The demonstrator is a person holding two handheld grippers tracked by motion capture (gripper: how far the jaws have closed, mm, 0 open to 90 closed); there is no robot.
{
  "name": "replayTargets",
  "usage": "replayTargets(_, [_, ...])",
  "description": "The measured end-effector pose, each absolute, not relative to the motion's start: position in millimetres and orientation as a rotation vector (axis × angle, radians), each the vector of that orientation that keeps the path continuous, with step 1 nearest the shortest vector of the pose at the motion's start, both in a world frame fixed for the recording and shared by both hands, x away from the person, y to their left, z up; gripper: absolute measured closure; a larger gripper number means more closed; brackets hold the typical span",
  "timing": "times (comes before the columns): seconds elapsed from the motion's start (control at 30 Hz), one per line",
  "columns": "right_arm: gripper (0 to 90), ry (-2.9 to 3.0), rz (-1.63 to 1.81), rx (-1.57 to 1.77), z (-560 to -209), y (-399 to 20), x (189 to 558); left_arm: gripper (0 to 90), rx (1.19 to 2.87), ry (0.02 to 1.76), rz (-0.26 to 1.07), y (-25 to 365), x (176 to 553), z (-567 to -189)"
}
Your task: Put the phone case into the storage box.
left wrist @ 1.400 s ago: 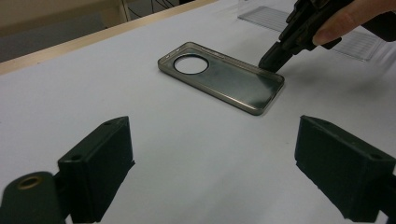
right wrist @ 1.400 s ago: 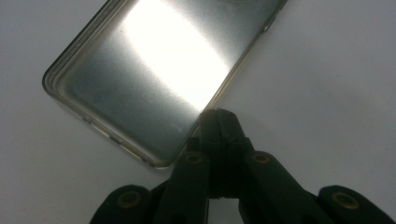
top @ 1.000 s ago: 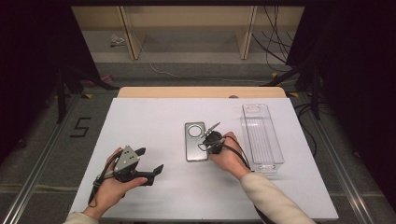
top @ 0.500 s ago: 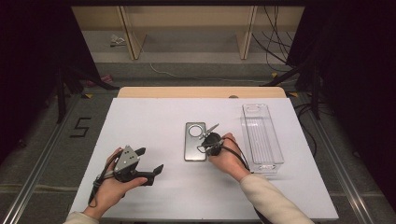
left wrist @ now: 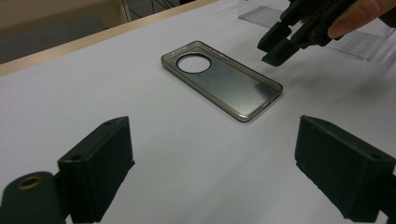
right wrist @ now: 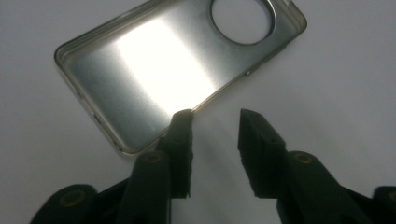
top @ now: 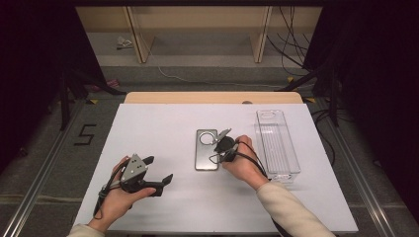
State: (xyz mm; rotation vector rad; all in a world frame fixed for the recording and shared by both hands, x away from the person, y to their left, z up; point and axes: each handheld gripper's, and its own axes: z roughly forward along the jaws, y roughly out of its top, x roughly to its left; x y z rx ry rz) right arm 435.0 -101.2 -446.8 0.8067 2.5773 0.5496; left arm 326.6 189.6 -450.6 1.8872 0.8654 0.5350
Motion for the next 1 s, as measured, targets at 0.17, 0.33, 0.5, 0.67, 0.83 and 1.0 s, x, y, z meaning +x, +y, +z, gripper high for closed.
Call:
replayTargets(0.17, [44.0,2.614,0.577,0.616,-438,-96,434,11.0,1.889,0.866,0.534,190,327,-451])
replayTargets(0.33, [30.9,2.681,0.564,0.445,-437,-88,431,11.1,1.889,0.865,0.534,190,327,-451])
replayTargets(0.5, [27.6,2.743,0.523,0.32,-441,-79,425,11.1,1.889,0.862,0.538,190,327,-450])
replayTargets(0.67, [29.9,2.79,0.452,0.216,-446,-70,421,11.1,1.889,0.861,0.538,190,327,-450])
replayTargets(0.83, [34.3,2.801,0.409,0.172,-452,-62,422,11.1,1.889,0.861,0.538,190,327,-450])
replayTargets(1.0, [36.7,2.793,0.369,0.153,-455,-57,425,11.2,1.889,0.863,0.538,190,327,-450])
